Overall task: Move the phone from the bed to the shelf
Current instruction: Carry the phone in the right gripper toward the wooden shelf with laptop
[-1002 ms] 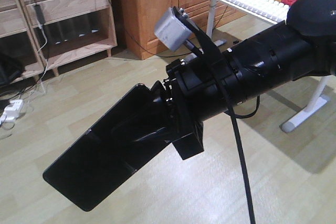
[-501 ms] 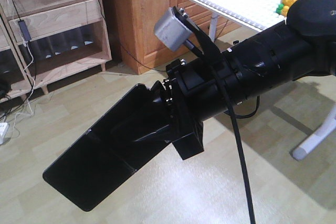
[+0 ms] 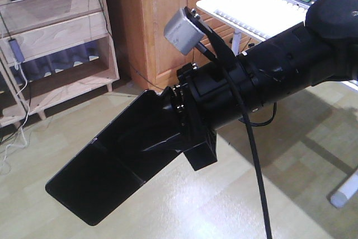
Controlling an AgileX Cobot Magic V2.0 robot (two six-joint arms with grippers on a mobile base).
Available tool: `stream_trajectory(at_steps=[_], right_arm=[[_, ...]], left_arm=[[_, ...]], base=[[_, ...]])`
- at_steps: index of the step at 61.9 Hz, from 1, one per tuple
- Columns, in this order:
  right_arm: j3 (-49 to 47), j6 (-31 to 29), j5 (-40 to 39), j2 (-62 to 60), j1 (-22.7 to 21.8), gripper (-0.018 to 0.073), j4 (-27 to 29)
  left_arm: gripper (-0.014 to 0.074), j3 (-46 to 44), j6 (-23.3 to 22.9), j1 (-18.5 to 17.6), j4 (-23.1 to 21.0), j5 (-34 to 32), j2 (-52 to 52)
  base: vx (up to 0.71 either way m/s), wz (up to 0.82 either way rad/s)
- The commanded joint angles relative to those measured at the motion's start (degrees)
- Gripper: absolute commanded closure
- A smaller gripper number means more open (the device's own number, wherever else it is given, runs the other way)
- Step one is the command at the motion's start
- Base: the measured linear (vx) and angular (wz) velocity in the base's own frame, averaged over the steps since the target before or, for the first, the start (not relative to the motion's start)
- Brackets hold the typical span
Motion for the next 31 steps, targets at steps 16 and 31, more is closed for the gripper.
stream_trajectory(at_steps=[16, 31], right_arm=[[-1.6, 0.0, 3.6, -2.1, -0.2, 0.0562, 4.7], [-1.6, 0.0, 3.6, -2.1, -0.2, 0.0562, 4.7]], left_arm=[[0.0595, -1.3, -0.3, -0.2, -0.5, -4.3, -0.2], [0.0595, -1.3, -0.3, -0.2, -0.5, -4.3, -0.2]], base=[[0.37, -0.02], [0.37, -0.02]])
